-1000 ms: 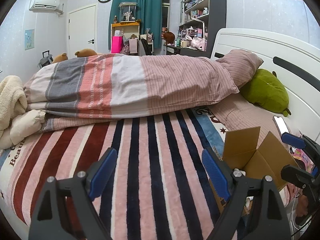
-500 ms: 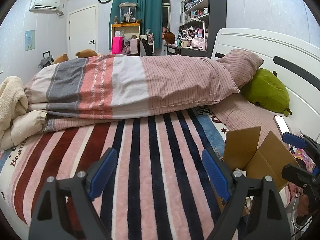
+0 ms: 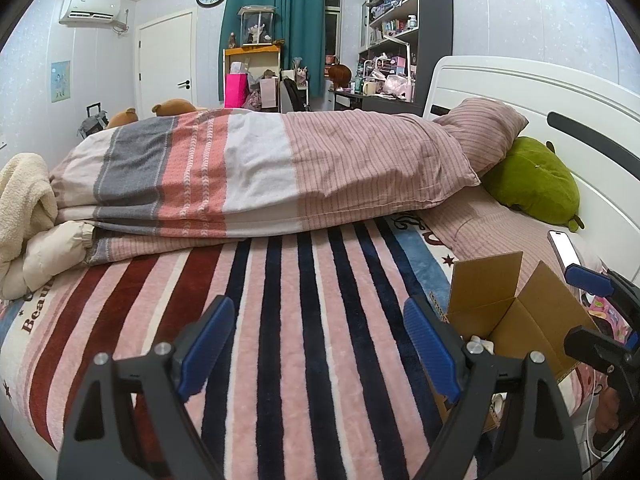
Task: Organize rigid objects
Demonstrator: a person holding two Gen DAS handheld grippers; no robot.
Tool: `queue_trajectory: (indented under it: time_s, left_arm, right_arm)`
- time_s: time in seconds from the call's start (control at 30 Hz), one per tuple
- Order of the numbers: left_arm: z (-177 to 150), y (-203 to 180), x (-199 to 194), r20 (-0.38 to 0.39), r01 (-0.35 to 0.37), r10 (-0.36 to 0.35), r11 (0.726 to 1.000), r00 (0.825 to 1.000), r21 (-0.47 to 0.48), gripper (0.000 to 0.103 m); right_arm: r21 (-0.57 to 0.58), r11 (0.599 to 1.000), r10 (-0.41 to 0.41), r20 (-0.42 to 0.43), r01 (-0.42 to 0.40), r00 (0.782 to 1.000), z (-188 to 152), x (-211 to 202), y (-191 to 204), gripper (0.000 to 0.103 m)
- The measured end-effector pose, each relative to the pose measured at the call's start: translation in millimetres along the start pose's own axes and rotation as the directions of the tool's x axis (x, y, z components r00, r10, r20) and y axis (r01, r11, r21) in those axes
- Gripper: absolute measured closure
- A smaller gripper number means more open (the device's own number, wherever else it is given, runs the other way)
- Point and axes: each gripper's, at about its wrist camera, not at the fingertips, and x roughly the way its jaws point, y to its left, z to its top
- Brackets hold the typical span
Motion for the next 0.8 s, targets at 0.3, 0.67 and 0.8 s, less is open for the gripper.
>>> queue_trajectory:
  time_s: [0.3,0.67,0.8]
  left_arm:
    - [0.3,0.6,0.3,0.000,0.001,-0.001,1.000,1.000,0.002,0.018]
    - [0.4,0.5,0.1,0.000,0.001,-0.001,1.000,1.000,0.002,0.018]
    - [-0.5,1.9,-0.3,-0.001,0.001,-0.001,1.000,1.000,0.005,0.018]
  right_arm:
    - [0.000,1.000,0.001,0.000,-0.001,1.000,0.2,-0.1,-0.8,0.002]
    - [0.001,1.000,0.001,0.000,-0.001,1.000,0.6,-0.7,-1.4,0.002]
    - [0.003,1.000,0.002,0.000,-0.002,1.000,0.6,-0.7,-1.5,0.002]
